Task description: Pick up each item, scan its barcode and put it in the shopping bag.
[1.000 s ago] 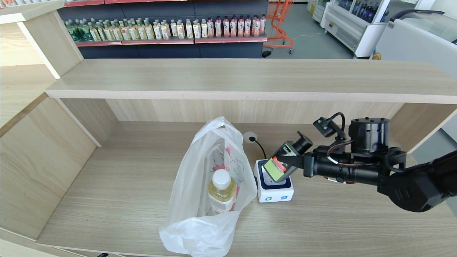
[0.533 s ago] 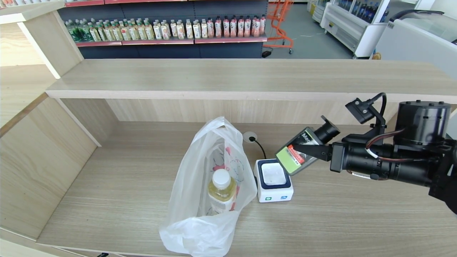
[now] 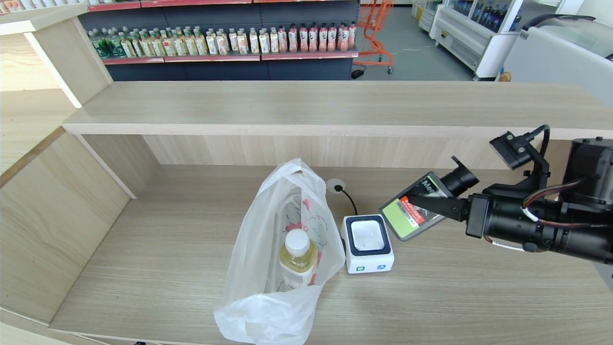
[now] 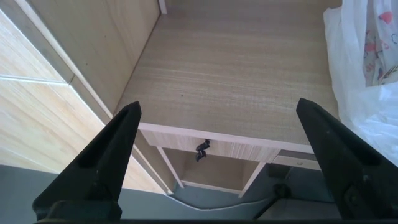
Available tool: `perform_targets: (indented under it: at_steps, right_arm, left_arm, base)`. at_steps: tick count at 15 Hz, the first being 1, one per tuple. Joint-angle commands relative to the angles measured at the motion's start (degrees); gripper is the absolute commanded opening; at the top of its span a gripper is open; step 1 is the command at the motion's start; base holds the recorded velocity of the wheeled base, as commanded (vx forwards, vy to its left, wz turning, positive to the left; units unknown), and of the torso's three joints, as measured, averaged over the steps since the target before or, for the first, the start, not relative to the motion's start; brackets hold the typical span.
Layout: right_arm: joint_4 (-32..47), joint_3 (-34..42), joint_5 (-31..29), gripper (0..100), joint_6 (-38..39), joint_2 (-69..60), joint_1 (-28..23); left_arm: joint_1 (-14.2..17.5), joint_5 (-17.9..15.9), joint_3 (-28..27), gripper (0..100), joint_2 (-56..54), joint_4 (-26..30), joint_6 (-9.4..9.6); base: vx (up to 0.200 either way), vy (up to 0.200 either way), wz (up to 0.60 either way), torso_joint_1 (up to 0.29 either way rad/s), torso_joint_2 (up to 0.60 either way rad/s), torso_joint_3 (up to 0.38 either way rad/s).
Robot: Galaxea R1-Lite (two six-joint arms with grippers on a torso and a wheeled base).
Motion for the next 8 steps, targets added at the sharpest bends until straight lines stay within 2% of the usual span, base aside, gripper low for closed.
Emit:
perform_targets:
  at_steps: [1,2,4,8]
  right_arm:
    - [-0.1,-0.5,0.0,0,0.0,0.0,0.0]
    - [-0.2,-0.8,0.0,0,0.0,0.4,0.0]
    - [-0.2,-2.2,-0.2,0,-1.2,2.7,0.0]
    - [-0.3,-6.3,-0.7,0,-12.2,10.1,0.1]
  left_arm:
    - [0.0,0.1,0.0,100,0.0,0.0,-0.01]
    - [0.0,0.1,0.0,100,0.0,0.0,-0.01]
    - [0.0,0.1,0.0,100,0.0,0.0,-0.1]
    - [0.0,0.1,0.0,100,0.0,0.0,-0.1]
  base:
    - [0.0,0.2,0.0,-0.007,0.0,0.002]
    - [0.0,0.2,0.0,0.012,0.01,-0.002]
    - [0.0,0.0,0.0,0.0,0.0,0.0]
    - [0.0,0.0,0.0,0.0,0.0,0.0]
